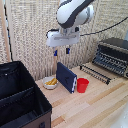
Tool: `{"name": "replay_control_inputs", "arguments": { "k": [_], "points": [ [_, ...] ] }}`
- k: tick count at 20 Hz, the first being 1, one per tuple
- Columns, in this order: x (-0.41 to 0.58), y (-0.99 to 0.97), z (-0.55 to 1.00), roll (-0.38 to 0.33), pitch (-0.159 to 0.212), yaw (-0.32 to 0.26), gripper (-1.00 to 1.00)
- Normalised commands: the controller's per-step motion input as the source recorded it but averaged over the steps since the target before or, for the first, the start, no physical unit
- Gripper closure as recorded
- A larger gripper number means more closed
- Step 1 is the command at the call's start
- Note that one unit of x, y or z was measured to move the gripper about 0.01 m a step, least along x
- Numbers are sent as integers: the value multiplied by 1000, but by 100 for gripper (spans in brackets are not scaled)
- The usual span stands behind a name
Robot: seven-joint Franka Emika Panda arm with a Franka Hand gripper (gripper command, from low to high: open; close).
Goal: Gently maneuver your gripper in the book's direction. Confidently hold the book by angling your gripper properly. Relocate the book to the caddy. Pinpoint the back pocket of the caddy and set the book down inside it.
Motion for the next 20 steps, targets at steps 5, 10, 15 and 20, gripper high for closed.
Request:
{"name": "replay_control_inputs", "arguments": {
  "k": [5, 10, 15, 20],
  "points": [
    [367, -422, -202, 61, -6, -23, -100],
    [393, -381, -231, 52, 0, 0, -100],
    [289, -323, -250, 41, 42, 0, -100],
    [248, -370, -317, 105, 107, 0, -100]
  ]
}}
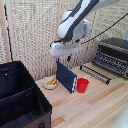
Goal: Gently maneuver your gripper in the book's direction. Confidently hold the book by angling your gripper properly. Relocate the book to the caddy. Pinpoint the back pocket of the caddy and set the book down inside it.
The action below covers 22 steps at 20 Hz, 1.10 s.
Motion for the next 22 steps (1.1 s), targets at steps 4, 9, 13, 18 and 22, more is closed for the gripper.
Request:
{"name": "replay_control_inputs", "arguments": {
  "k": [4, 9, 13, 18, 22],
  "points": [
    [251, -390, -321, 136, 121, 0, -100],
    [229, -282, -293, 85, 85, 0, -100],
    [74, -19, -151, -3, 10, -1, 100],
    [-57, 167, -102, -57, -33, -12, 100],
    [-161, 301, -144, -103, -58, -66, 100]
  ]
}}
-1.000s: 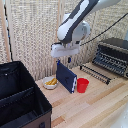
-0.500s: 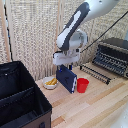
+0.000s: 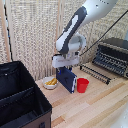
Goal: Gently maneuver your gripper in the book's direction. Confidently hold the book by angling your gripper properly. Relocate the book to the caddy. Pinpoint the back pocket of the caddy and set the book down inside it.
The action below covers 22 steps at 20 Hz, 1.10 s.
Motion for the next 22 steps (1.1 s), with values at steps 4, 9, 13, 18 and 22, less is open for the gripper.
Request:
{"name": "replay_control_inputs", "arguments": {
  "k": [4, 9, 13, 18, 22],
  "points": [
    [-151, 343, -181, -117, -93, -83, 100],
    [-26, 298, -82, -93, -44, -68, 100],
    [-6, 318, 1, -70, -1, -55, 100],
    [-43, 387, 129, -97, -6, -202, 100],
    [74, 84, 523, -157, 26, -97, 100]
  ]
}}
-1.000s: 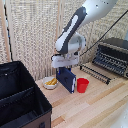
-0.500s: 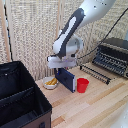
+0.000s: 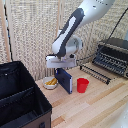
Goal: Gently maneuver your gripper in the book's direction. Confidently hold the book by angling your gripper properly. Relocate the book to the caddy. Pinpoint the back pocket of the caddy and set the book down inside it.
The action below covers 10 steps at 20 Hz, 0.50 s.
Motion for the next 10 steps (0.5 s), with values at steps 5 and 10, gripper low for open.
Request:
{"name": "replay_control_inputs", "arguments": {
  "k": [5, 10],
  "points": [
    [109, -110, 686, -168, 68, -3, 100],
    [24, -21, 804, -122, 85, 0, 100]
  ]
}}
